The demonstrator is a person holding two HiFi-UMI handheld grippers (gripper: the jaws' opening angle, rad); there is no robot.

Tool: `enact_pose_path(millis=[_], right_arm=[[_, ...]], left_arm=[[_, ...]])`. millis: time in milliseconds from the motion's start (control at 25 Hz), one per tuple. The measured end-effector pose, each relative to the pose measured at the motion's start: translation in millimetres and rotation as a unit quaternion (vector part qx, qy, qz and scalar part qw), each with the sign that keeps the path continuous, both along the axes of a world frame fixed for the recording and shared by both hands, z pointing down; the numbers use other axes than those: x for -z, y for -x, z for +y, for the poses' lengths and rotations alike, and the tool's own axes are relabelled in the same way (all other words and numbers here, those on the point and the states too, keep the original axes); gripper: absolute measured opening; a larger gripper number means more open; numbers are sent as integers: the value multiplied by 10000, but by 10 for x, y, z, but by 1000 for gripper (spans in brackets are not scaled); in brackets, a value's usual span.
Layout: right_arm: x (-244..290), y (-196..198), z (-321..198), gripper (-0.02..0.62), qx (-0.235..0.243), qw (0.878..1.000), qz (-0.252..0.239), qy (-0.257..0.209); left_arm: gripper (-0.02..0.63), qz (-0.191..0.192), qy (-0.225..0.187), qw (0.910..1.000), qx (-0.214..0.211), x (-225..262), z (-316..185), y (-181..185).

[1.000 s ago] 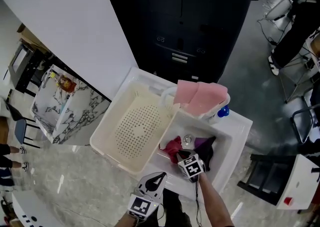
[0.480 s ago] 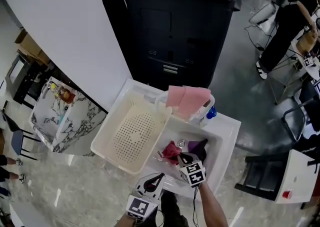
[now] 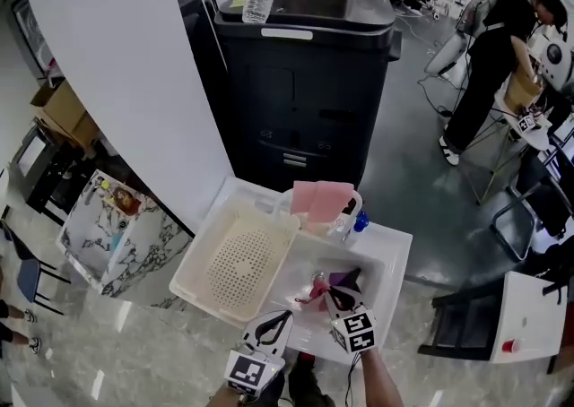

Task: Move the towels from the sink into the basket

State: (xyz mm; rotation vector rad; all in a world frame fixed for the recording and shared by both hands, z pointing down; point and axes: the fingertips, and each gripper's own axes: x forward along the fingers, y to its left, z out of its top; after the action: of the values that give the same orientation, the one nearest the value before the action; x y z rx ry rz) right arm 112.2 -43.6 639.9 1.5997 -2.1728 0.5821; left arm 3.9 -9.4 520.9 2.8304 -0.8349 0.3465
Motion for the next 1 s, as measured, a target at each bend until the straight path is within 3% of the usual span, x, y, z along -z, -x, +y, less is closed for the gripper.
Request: enact_pose_path(millis=[560,1000], right_arm=[[1230,107,166,41,-548,9911,-58,-1215],[2225,350,32,41,-394,9742,-28,-2220]], left_arm=[[6,216,-493,9984,158,470,-296,399],[6,390,-602,9957,582,619,-490,791]])
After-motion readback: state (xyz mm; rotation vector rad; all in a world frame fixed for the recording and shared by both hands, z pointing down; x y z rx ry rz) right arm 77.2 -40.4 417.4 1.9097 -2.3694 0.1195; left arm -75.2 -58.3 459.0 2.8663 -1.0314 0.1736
